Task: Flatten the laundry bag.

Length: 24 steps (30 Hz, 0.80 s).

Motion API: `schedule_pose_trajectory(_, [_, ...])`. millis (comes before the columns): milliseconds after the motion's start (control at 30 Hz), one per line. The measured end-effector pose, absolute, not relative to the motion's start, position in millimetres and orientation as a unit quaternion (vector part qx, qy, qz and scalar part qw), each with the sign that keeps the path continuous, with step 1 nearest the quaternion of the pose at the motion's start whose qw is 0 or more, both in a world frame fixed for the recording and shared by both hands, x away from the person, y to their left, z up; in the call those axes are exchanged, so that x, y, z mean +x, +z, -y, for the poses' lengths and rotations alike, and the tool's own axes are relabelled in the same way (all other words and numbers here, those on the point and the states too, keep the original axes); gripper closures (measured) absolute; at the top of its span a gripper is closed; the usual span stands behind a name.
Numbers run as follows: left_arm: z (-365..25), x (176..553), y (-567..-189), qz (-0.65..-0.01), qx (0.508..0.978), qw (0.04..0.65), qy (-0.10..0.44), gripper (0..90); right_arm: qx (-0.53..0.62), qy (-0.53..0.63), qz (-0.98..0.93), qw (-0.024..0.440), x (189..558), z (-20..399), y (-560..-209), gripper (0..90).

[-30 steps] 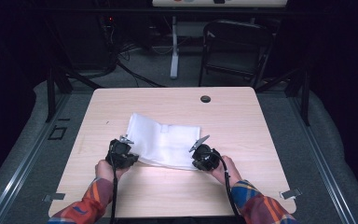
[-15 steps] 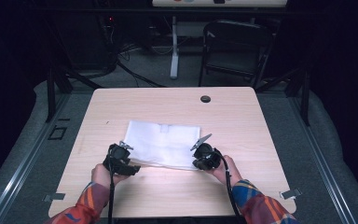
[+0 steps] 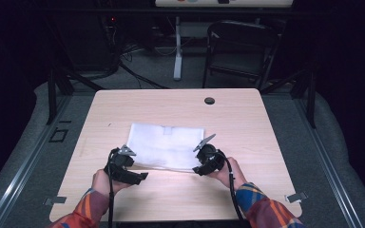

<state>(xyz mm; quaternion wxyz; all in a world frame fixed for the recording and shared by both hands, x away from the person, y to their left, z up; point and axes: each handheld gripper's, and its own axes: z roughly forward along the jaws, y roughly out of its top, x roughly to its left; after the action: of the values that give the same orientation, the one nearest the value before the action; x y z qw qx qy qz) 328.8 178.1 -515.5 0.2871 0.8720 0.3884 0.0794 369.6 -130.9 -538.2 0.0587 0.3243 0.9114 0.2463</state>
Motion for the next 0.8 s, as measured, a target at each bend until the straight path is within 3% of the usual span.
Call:
schedule_pose_trajectory(67, [-174, 332, -517, -0.381, 0.874, 0.288, 0.09, 19.6, 0.338, 0.26, -0.903, 0.059, 370, 134, -531, 26.6])
schedule_pose_trajectory(167, [-169, 341, -519, -0.371, 0.88, 0.282, 0.094, 20.1, 0.35, 0.272, -0.895, 0.056, 370, 142, -525, 15.0])
schedule_pose_trajectory(300, [-157, 353, -524, -0.355, 0.889, 0.275, 0.088, 28.8, 0.361, 0.27, -0.892, 0.045, 370, 149, -524, 12.2])
schedule_pose_trajectory(800, [-117, 384, -544, -0.312, 0.918, 0.231, 0.085, 47.2, 0.349, 0.256, -0.901, 0.043, 369, 151, -529, 20.3])
